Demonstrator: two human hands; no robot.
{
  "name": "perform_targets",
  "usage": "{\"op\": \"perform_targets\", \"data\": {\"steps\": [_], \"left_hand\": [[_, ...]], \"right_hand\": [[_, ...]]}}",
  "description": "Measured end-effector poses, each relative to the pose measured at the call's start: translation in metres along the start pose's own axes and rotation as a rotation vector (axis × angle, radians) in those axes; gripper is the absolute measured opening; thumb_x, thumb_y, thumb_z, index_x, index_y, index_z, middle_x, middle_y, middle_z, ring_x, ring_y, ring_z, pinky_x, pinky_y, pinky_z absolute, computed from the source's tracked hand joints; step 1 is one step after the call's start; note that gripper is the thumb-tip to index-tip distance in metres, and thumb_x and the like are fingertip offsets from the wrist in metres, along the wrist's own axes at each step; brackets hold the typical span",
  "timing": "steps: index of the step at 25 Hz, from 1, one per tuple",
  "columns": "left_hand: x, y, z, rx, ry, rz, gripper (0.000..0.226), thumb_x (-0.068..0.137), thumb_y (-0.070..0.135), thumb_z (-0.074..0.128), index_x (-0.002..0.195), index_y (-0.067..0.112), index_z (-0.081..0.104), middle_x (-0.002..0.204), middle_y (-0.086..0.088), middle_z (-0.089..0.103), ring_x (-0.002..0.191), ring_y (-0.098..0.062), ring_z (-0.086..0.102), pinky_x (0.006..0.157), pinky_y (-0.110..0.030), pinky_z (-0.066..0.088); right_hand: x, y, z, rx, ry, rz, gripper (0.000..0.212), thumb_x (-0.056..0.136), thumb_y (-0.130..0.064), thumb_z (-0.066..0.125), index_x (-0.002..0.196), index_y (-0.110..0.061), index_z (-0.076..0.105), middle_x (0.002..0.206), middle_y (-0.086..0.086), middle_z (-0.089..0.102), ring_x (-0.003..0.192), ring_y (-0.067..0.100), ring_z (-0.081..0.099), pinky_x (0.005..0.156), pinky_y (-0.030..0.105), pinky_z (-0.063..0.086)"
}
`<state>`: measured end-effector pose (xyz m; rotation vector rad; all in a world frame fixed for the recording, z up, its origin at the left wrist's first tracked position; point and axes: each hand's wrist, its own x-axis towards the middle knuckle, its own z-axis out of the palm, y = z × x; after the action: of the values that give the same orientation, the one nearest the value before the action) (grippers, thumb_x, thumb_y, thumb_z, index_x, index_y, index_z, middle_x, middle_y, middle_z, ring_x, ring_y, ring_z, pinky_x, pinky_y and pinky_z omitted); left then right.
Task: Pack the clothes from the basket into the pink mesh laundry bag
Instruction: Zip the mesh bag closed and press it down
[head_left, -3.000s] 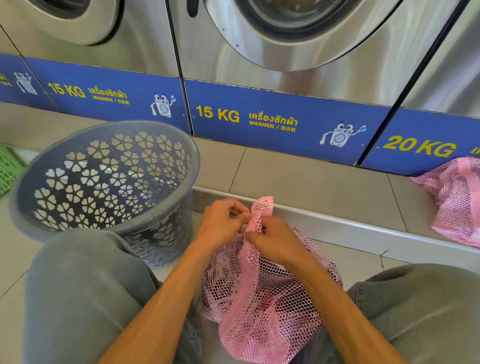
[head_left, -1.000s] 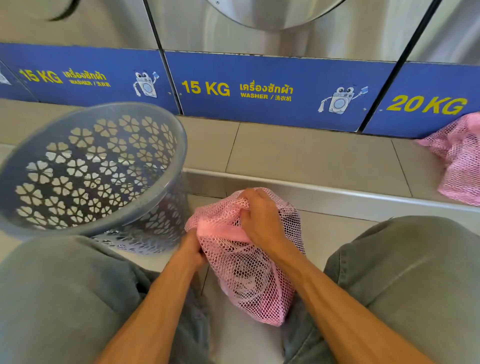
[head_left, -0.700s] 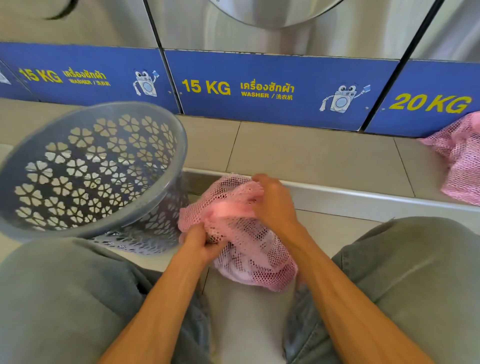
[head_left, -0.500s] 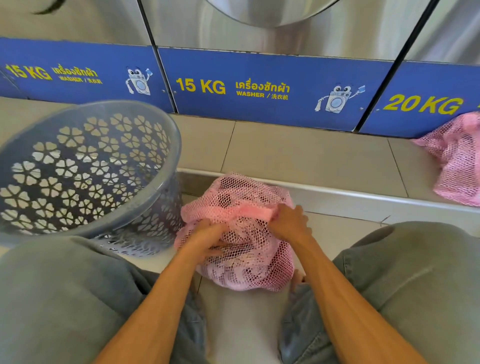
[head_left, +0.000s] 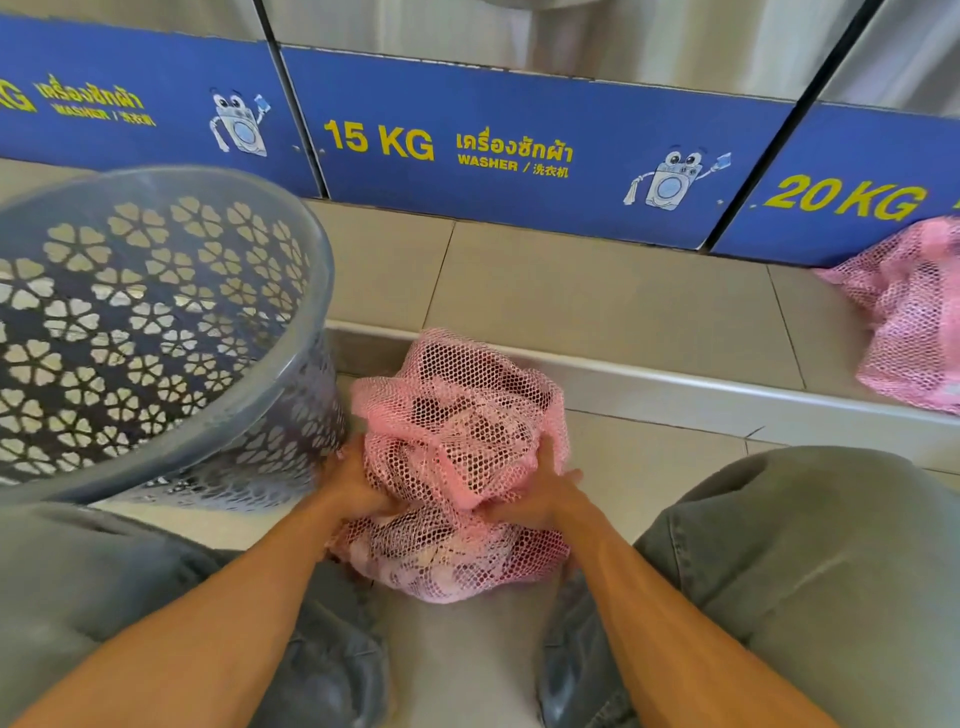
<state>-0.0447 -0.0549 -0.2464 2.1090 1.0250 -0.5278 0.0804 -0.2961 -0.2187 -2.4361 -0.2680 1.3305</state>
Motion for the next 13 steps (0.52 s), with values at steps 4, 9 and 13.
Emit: {"op": "perform_targets", "data": {"steps": [4,9,13], "left_hand": [[-0.016,0.025,-0.004,-0.270,-0.119,0.050,0.119,0.058,0.030,0.095,0.153,0.026,0.023,0.149,-0.004,0.045,0.138,-0.026,0.041,0.116,-0.043,0.032],[-0.023,0.031,-0.004,-0.406,-0.105,-0.011,0.084,0.070,0.019,0.088,0.143,0.023,0.046,0.136,-0.007,0.059,0.123,-0.025,0.053,0.105,-0.039,0.041],[-0.032,0.040,-0.011,-0.726,-0.114,-0.134,0.086,0.052,0.029,0.089,0.131,0.026,0.056,0.116,-0.008,0.070,0.104,-0.029,0.067,0.094,-0.049,0.053]], "right_hand": [[0.018,0.002,0.011,-0.034,0.022,-0.033,0.156,0.056,-0.069,0.084,0.152,-0.031,-0.033,0.169,0.003,0.000,0.151,0.038,0.021,0.123,0.050,0.011],[0.025,0.003,0.011,-0.058,0.118,-0.110,0.113,0.074,-0.065,0.070,0.158,-0.040,-0.002,0.165,0.001,0.028,0.142,0.036,0.041,0.118,0.052,0.032],[-0.003,-0.013,-0.010,0.004,0.252,-0.209,0.038,0.091,-0.053,0.053,0.122,-0.033,0.058,0.125,0.001,0.065,0.119,0.028,0.059,0.107,0.047,0.046]]}}
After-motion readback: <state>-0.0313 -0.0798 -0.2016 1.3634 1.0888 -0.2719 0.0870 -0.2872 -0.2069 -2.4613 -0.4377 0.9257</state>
